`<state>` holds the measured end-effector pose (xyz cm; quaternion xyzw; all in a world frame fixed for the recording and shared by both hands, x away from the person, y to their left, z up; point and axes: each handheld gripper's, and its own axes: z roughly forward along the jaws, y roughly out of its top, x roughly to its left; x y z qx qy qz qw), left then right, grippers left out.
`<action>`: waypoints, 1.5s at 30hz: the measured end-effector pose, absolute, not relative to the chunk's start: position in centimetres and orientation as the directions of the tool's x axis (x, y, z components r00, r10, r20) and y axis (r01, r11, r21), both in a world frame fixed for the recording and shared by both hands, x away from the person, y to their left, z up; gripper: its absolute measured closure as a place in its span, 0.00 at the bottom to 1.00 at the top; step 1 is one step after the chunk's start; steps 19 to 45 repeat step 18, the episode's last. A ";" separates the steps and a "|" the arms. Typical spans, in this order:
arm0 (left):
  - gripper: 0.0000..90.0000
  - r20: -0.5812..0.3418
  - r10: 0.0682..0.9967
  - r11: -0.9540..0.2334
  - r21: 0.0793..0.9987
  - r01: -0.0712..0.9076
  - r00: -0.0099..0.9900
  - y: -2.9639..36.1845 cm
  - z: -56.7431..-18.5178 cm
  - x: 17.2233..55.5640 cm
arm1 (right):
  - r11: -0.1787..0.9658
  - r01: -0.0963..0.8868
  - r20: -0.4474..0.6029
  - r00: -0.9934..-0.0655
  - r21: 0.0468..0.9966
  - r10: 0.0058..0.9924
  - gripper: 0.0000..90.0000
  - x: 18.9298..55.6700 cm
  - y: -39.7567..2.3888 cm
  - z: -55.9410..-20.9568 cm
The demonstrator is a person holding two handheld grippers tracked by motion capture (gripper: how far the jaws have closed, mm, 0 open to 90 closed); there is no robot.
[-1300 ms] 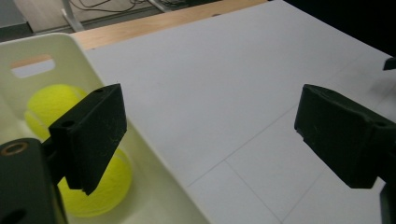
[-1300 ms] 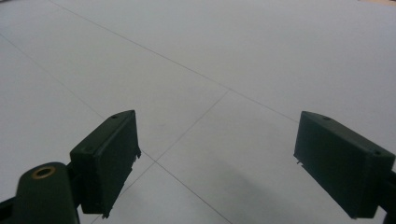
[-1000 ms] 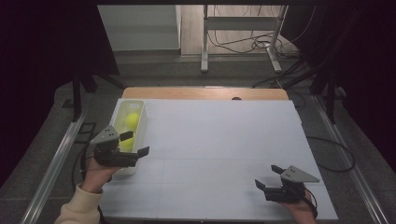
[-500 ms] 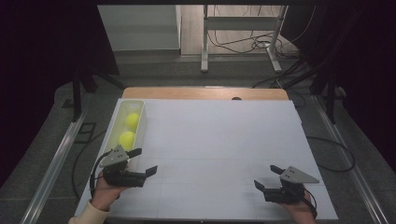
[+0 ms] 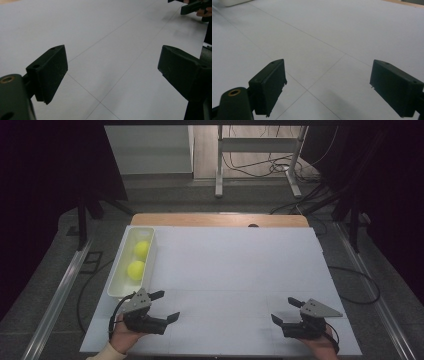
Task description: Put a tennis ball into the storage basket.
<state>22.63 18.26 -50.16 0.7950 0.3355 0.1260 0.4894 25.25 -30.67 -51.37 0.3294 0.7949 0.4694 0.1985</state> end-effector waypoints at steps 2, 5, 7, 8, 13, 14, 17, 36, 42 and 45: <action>0.11 -0.151 0.657 -0.297 0.849 0.437 0.739 18.0 -50.7 23.1 | 0.332 0.341 0.008 -0.707 0.880 0.707 0.15 25.3 -30.7 -51.4; 0.11 -0.156 0.656 -0.302 0.842 0.447 0.738 17.7 -50.9 23.4 | 0.334 0.339 0.007 -0.711 0.880 0.703 0.15 25.3 -30.7 -51.4; 0.11 -0.144 0.654 -0.313 0.842 0.439 0.742 17.5 -50.9 23.5 | 0.336 0.336 0.008 -0.716 0.880 0.698 0.15 25.2 -30.6 -51.3; 0.11 -0.143 0.653 -0.316 0.841 0.439 0.744 17.5 -50.9 23.5 | 0.336 0.335 0.008 -0.718 0.880 0.696 0.15 25.2 -30.6 -51.3; 0.11 -0.144 0.658 -0.314 0.840 0.443 0.739 17.7 -51.0 23.7 | 0.339 0.333 0.007 -0.723 0.880 0.691 0.15 25.2 -30.6 -51.4; 0.11 -0.146 0.660 -0.311 0.840 0.444 0.737 17.7 -51.0 23.7 | 0.341 0.330 0.006 -0.726 0.880 0.687 0.15 25.1 -30.5 -51.3; 0.11 -0.145 0.661 -0.311 0.840 0.445 0.736 17.7 -51.0 23.8 | 0.346 0.327 0.002 -0.730 0.879 0.684 0.15 25.1 -30.5 -51.3; 0.11 -0.143 0.662 -0.313 0.840 0.444 0.736 17.7 -51.0 23.8 | 0.346 0.327 0.002 -0.730 0.879 0.684 0.15 25.1 -30.5 -51.3; 0.11 -0.143 0.662 -0.313 0.840 0.444 0.736 17.7 -51.0 23.8 | 0.346 0.327 0.002 -0.730 0.879 0.684 0.15 25.1 -30.5 -51.3; 0.11 -0.143 0.662 -0.313 0.840 0.444 0.736 17.7 -51.0 23.8 | 0.346 0.327 0.002 -0.730 0.879 0.684 0.15 25.1 -30.5 -51.3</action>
